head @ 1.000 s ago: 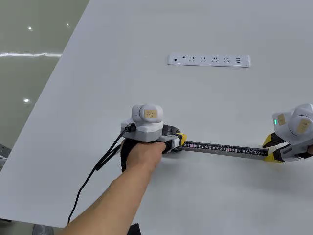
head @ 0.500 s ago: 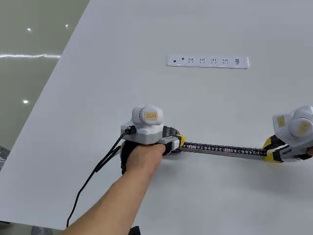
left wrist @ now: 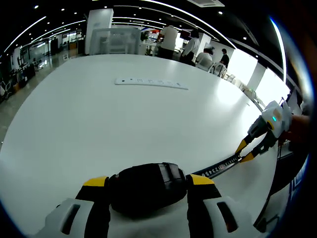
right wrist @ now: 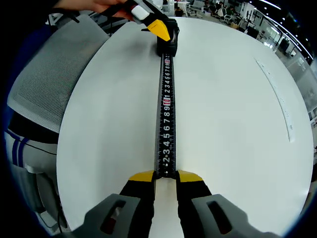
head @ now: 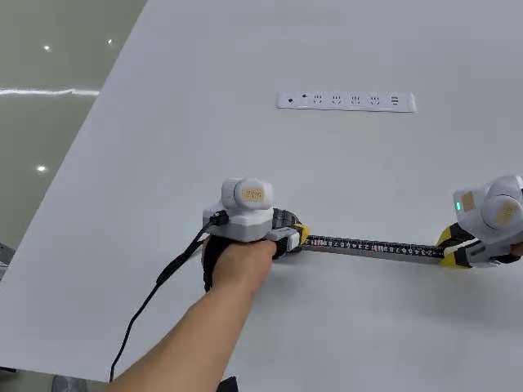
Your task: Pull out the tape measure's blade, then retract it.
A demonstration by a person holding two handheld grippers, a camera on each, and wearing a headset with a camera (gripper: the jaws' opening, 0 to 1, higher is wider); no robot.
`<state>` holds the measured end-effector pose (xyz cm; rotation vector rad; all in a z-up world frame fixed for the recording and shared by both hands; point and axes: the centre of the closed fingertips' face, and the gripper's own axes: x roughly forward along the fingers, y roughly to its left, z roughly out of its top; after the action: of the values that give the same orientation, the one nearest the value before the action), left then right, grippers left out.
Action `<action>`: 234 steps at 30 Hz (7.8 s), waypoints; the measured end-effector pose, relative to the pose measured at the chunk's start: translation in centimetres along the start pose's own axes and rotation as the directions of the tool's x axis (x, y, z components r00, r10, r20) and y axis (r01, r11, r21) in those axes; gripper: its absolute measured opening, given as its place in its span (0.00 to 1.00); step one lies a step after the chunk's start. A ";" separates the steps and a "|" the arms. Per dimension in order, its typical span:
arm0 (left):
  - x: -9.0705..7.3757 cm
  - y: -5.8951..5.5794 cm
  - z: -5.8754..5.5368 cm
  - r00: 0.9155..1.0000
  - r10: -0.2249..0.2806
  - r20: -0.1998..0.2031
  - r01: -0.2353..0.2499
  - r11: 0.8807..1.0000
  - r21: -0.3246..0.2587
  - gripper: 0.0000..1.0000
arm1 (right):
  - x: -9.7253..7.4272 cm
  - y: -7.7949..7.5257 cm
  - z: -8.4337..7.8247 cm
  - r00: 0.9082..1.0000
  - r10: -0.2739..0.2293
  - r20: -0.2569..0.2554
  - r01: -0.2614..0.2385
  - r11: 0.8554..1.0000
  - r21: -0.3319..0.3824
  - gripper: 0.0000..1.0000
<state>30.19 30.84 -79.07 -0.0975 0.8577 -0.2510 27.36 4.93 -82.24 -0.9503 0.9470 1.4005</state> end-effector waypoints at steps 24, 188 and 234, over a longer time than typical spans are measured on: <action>0.0 0.0 0.0 1.000 0.002 0.026 -0.003 0.999 0.045 0.57 | 0.0 0.1 0.2 1.000 -0.013 0.003 0.013 1.000 -0.009 0.12; -0.2 0.0 0.0 0.997 -0.053 0.048 0.052 0.998 0.028 0.56 | 4.0 -1.0 11.0 0.986 0.087 0.140 -0.086 0.996 -0.015 0.11; -0.1 0.2 0.1 0.997 -0.066 0.049 0.065 0.998 0.024 0.56 | 5.6 -1.0 14.3 0.980 0.105 0.170 -0.103 0.994 -0.023 0.11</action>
<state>30.27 31.07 -78.99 -0.1105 0.8032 -0.3180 27.84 20.35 -82.56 -0.7858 0.8685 1.5525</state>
